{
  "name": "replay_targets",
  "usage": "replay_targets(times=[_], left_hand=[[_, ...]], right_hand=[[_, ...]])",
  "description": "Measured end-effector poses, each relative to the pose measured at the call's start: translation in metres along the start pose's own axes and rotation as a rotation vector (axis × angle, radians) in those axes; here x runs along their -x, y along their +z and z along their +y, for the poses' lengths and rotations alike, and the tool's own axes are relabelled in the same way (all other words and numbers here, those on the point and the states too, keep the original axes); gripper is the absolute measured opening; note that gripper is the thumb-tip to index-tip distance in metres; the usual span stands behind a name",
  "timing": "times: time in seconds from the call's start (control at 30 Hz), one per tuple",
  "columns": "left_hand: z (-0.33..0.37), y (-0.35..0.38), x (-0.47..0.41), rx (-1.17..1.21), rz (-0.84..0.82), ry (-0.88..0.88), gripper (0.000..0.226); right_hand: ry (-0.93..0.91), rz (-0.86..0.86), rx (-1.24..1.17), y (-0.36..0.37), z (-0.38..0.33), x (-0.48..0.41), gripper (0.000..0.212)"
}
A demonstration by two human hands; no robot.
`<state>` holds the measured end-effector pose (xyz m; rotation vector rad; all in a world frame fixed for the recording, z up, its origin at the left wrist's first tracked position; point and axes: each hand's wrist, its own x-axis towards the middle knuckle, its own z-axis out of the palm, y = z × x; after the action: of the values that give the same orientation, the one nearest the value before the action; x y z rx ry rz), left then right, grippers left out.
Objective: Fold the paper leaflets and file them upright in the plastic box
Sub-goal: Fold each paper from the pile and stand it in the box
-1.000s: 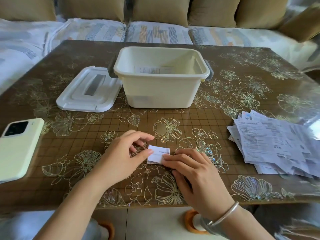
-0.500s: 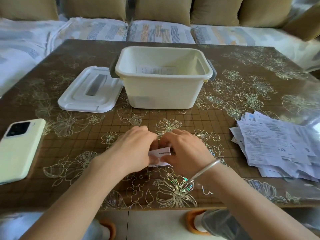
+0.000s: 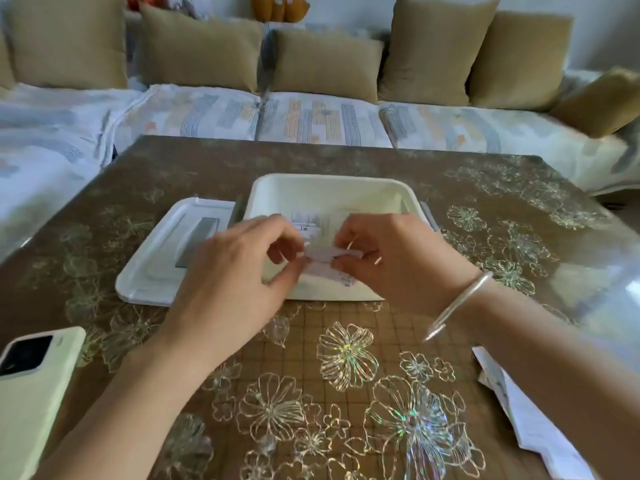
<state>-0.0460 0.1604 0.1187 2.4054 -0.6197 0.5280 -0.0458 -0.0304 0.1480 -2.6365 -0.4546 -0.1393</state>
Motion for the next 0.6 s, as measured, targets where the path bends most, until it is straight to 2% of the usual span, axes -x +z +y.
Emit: replay_targets(times=[0.1, 0.17, 0.23, 0.3, 0.6], left_hand=[[-0.028, -0.002, -0.017, -0.007, 0.152, -0.101, 0.003], [-0.048, 0.004, -0.028, -0.017, 0.201, -0.163, 0.006], [-0.064, 0.014, -0.041, 0.003, 0.206, -0.198, 0.006], [-0.071, 0.022, -0.049, 0.040, 0.192, -0.215, 0.005], [-0.082, 0.039, -0.056, 0.121, 0.183, -0.215, 0.009]], right_hand=[[0.052, 0.103, 0.001, -0.014, 0.014, -0.033, 0.004], [0.083, 0.088, 0.031, -0.011, 0.024, -0.055, 0.008], [0.097, 0.030, 0.093, 0.000, 0.031, -0.081, 0.002], [0.083, -0.041, 0.150, 0.011, 0.033, -0.098, 0.009], [0.043, -0.251, 0.181, 0.046, 0.032, -0.128, 0.010]])
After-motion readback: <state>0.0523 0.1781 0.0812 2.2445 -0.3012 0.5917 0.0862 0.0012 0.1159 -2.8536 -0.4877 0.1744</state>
